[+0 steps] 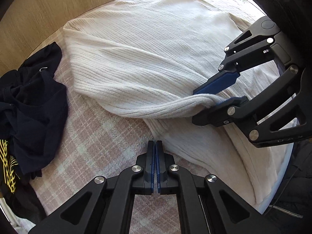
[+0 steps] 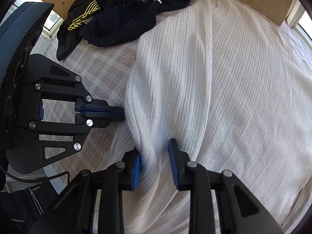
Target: Fold clothes
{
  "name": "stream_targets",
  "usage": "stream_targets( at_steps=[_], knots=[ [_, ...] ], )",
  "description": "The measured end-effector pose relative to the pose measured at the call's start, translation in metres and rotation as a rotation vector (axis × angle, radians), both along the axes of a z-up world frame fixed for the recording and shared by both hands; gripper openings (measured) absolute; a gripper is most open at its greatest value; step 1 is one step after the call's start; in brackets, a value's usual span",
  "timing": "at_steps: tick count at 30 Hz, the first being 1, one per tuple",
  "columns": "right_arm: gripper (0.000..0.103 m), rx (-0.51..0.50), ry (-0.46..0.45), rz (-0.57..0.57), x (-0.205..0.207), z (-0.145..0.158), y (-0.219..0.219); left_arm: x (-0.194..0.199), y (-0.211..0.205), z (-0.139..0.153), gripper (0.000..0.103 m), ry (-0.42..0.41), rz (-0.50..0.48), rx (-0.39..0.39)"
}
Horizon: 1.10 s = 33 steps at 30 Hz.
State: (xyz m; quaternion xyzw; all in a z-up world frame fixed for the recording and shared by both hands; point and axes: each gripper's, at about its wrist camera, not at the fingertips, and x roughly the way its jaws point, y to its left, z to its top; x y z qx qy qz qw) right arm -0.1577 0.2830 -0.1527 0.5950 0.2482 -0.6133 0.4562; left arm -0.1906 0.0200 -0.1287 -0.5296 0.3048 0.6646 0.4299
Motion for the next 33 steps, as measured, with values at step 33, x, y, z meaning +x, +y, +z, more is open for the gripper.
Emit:
stream_targets(
  at_steps=[33],
  knots=[
    [0.046, -0.092, -0.118, 0.233, 0.076, 0.010, 0.000, 0.057, -0.078, 0.038, 0.004, -0.165, 0.223, 0.257]
  ],
)
